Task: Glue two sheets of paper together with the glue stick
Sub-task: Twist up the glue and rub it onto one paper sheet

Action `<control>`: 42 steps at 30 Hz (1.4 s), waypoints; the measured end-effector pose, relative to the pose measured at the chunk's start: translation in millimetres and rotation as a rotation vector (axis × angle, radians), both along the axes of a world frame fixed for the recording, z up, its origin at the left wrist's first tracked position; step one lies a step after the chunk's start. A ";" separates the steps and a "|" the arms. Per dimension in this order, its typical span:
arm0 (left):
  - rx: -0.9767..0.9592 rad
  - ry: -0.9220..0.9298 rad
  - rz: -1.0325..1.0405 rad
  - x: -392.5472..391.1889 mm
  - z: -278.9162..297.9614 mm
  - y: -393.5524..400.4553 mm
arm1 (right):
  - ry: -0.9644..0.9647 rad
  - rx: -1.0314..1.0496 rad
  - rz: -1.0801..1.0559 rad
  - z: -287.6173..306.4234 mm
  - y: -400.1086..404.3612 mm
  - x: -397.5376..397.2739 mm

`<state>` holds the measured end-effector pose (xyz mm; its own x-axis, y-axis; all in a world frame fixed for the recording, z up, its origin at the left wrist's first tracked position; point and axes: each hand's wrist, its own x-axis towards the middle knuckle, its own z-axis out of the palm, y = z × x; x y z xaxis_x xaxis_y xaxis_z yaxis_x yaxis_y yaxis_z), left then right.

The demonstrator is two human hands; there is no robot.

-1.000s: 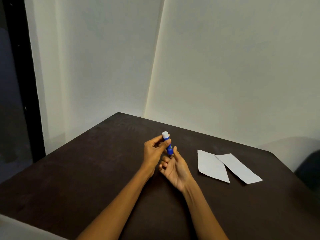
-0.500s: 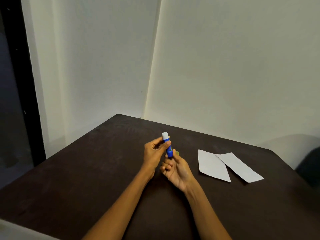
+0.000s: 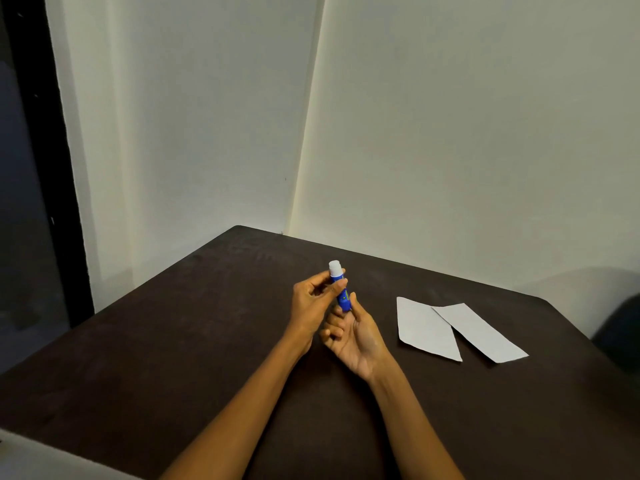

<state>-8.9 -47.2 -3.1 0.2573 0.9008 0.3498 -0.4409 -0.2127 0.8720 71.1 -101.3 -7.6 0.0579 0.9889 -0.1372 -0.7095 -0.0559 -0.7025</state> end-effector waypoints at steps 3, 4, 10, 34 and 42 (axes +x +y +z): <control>-0.018 -0.012 0.038 -1.6 -0.5 2.9 | -0.036 0.007 -0.004 -0.5 -0.3 -1.5; -0.020 -0.002 0.037 -1.9 -0.8 3.3 | -0.048 0.013 -0.007 -0.9 -0.2 -1.3; -0.011 -0.004 0.065 0.0 -0.3 2.5 | -0.151 0.006 -0.079 -3.5 4.8 -2.6; 0.031 0.430 0.077 -0.8 -17.9 5.8 | -1.511 -0.032 -0.517 -16.1 3.8 -3.2; 0.024 0.390 0.177 -5.9 -13.6 -2.7 | -1.391 0.008 -0.415 -13.8 -0.6 -0.3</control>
<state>-14.8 -49.9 -16.7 0.2167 0.9356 0.2786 -0.0335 -0.2781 0.9600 70.8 -101.9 -21.3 0.4138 0.8684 0.2733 0.5692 -0.0124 -0.8221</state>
